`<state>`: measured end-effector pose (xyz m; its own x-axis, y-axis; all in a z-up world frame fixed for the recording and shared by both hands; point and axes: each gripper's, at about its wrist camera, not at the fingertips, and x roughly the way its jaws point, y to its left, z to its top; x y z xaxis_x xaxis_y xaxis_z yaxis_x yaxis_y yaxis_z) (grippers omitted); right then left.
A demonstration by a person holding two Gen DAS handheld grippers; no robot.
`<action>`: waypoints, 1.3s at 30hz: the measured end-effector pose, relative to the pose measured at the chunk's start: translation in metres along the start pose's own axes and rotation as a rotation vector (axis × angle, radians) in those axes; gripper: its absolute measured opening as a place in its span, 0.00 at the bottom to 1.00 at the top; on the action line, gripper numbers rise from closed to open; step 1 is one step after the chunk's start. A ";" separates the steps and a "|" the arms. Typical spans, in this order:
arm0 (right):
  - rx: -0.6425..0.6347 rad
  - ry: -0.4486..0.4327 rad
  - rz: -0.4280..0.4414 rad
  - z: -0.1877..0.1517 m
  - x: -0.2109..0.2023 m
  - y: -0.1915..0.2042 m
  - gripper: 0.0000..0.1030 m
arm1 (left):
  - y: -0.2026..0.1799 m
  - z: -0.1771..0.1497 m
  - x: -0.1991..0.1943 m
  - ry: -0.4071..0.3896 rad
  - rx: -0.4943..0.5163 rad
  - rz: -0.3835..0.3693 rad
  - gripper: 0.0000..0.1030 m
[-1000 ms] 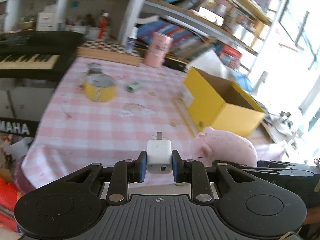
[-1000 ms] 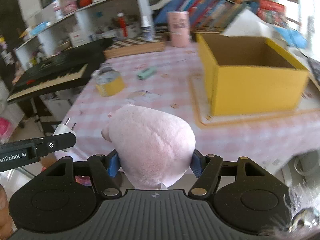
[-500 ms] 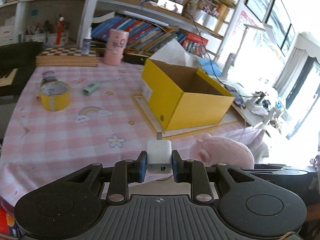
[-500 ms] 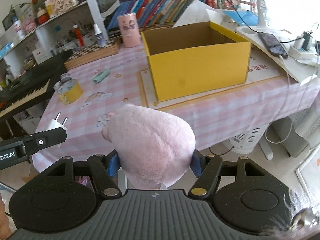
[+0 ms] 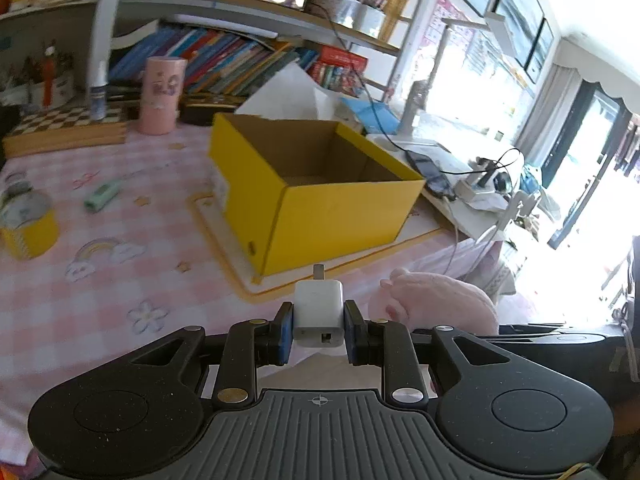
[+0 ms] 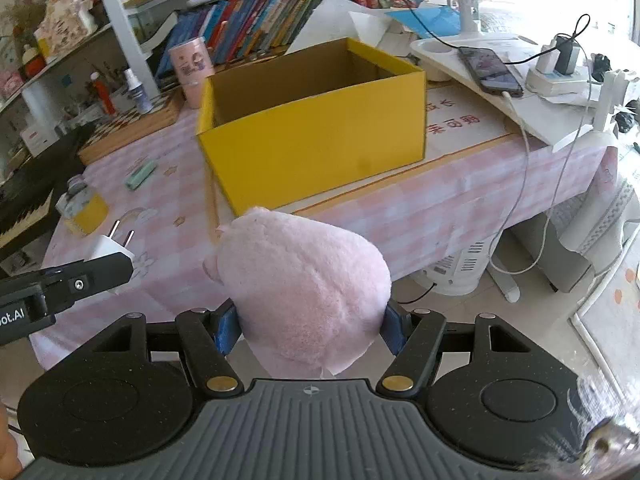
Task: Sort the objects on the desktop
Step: 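Lift and carry the plug and pig toward the yellow box with both tools, then open both tools over the box to drop the plug and pig inside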
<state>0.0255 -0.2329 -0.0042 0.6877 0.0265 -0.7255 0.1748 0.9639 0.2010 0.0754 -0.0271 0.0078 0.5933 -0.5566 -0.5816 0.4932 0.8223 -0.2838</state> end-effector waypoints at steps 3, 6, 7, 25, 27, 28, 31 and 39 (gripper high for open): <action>0.010 -0.004 -0.007 0.010 0.004 -0.013 0.63 | -0.011 0.009 0.013 -0.005 0.019 -0.011 0.23; 0.017 -0.010 -0.014 0.021 0.008 -0.027 0.63 | -0.021 0.019 0.027 -0.010 0.034 -0.020 0.23; 0.018 -0.013 -0.016 0.024 0.010 -0.031 0.63 | -0.024 0.021 0.032 -0.012 0.038 -0.022 0.23; -0.099 -0.207 0.070 0.135 0.027 -0.086 0.63 | -0.056 0.094 0.094 -0.130 0.089 0.105 0.23; -0.112 -0.209 0.105 0.153 0.032 -0.086 0.63 | -0.055 0.101 0.106 -0.125 0.080 0.127 0.23; -0.117 -0.210 0.124 0.161 0.034 -0.085 0.63 | -0.055 0.104 0.111 -0.123 0.079 0.136 0.23; -0.166 -0.225 0.175 0.184 0.042 -0.079 0.63 | -0.053 0.112 0.131 -0.111 0.080 0.165 0.23; -0.331 -0.154 0.241 0.236 0.101 -0.057 0.63 | -0.044 0.124 0.183 -0.014 0.067 0.196 0.23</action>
<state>0.2514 -0.3473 0.0660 0.7827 0.2455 -0.5720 -0.2219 0.9686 0.1121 0.2411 -0.1800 0.0085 0.6910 -0.3885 -0.6096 0.4082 0.9057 -0.1144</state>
